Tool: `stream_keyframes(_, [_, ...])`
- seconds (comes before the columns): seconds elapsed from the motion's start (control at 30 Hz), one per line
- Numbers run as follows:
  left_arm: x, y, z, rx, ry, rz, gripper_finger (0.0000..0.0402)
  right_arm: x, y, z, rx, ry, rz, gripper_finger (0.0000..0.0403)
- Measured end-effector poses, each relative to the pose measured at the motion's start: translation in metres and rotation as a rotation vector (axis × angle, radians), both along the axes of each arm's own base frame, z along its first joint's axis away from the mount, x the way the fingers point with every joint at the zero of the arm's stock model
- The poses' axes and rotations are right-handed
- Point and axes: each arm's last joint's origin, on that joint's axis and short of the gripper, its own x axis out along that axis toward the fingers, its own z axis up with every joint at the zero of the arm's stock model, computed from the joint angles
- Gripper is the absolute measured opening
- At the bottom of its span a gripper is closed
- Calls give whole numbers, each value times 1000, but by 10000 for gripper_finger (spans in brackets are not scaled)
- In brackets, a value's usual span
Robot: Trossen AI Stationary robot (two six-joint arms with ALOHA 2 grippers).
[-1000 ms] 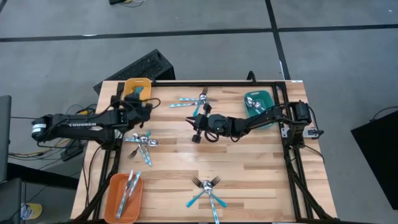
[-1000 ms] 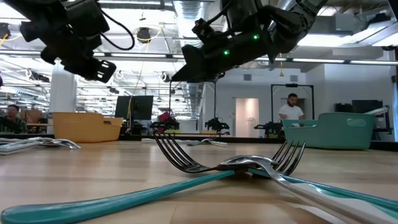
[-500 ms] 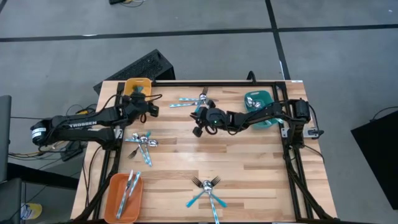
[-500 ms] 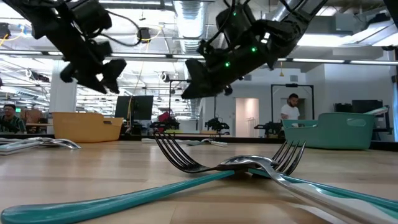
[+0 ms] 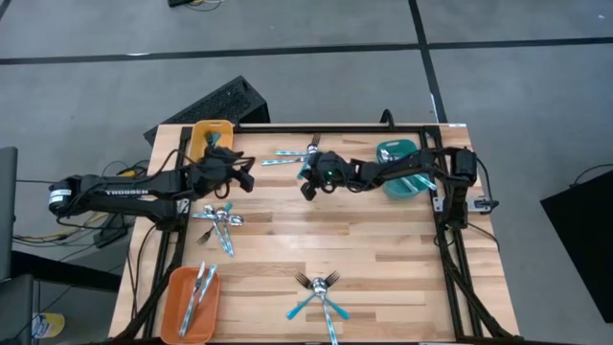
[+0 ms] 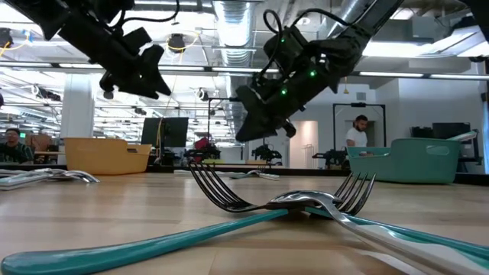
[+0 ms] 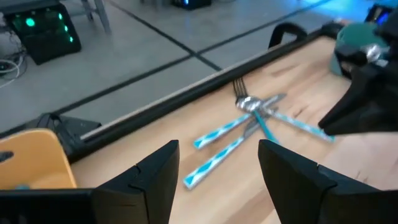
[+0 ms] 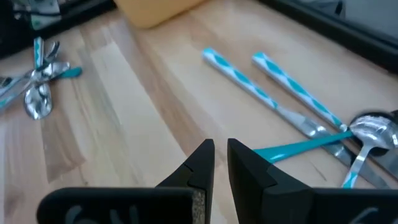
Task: Sort silverware by color (type)
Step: Put the white-blue spoon into the blue bin
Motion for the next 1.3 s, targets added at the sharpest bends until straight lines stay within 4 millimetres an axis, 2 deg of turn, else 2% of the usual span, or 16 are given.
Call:
stream_keyframes(0.23, [-2, -2, -8, -95, 11, 24, 208, 7, -1, 13, 3, 101, 33, 70])
stream_keyframes(0.5, [-2, -4, -10, -181, -29, -2, 208, 3, -12, 12, -30, 156, 41, 79])
stream_keyframes(0.6, [-2, -5, -9, -202, -40, -33, 208, 0, -19, 10, -31, 185, 43, 106])
stream_keyframes(0.77, [-2, -5, -7, -207, -63, -39, 208, -4, -37, 18, -6, 190, 17, 177])
stream_keyframes(0.9, [-2, -4, -7, -190, -62, -30, 208, -1, -58, 14, 61, 313, -32, 205])
stream_keyframes(0.97, [-2, -4, -6, -170, -55, -28, 208, -1, -66, 9, 82, 407, -32, 206])
stream_keyframes(1.1, [-2, -5, -6, -167, -51, -30, 208, 12, -78, 10, 110, 455, -28, 196])
stream_keyframes(1.3, [-3, -10, -10, -172, -1, -42, 208, 19, -78, -20, 187, 598, -41, 172])
